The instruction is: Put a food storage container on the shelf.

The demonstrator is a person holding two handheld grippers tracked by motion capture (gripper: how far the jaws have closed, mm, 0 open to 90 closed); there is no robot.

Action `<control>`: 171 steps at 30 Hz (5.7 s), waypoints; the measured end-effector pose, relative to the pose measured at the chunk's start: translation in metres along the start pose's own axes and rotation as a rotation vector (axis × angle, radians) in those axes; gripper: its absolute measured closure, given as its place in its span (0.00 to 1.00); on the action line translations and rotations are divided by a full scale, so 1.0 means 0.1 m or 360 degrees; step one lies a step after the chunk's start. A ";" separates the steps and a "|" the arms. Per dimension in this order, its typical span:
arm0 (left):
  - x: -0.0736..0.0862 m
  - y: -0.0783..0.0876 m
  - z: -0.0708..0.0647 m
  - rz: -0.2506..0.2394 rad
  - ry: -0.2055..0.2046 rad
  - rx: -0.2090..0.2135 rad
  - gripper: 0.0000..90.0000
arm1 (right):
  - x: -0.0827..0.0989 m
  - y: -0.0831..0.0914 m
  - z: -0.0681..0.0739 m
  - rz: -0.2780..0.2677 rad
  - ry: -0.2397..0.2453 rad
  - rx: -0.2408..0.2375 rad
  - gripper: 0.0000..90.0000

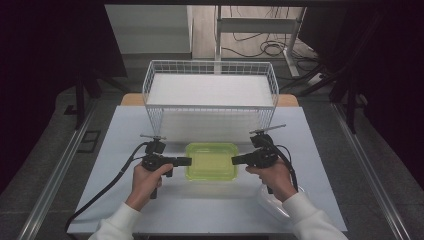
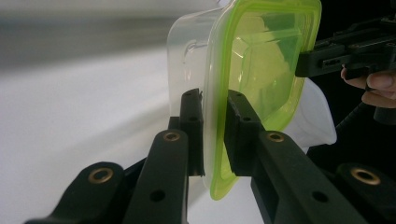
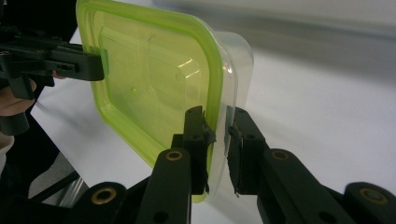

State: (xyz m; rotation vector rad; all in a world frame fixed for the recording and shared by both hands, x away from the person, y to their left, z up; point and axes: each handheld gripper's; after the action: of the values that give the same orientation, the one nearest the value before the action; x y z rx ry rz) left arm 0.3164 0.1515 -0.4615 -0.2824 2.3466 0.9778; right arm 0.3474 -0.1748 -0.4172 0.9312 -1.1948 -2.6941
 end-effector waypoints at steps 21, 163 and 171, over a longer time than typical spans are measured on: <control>-0.21 0.26 -0.30 -0.0145 -0.0146 -0.0039 0.88 | -0.07 0.33 0.21 -0.0207 0.0212 0.0004 0.87; -0.51 0.78 -0.09 -0.0286 -0.0527 -0.0230 0.27 | -0.57 0.94 -0.02 -0.0378 0.0507 0.0190 0.36; -0.20 0.73 -0.05 -0.0224 -0.0522 -0.0273 0.27 | -0.18 0.96 -0.05 -0.0265 0.0594 0.0130 0.37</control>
State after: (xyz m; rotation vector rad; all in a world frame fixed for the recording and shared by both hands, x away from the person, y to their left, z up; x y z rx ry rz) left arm 0.3019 0.1988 -0.4044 -0.3230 1.9256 1.0697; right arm 0.3463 -0.2399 -0.3447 1.5245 -1.1963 -2.4414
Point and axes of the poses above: each handheld gripper's, and its own axes: y roughly backward along the jaws, x roughly out of its underside, z roughly to its left, and after that the axes turned 7 degrees about -x, right-handed
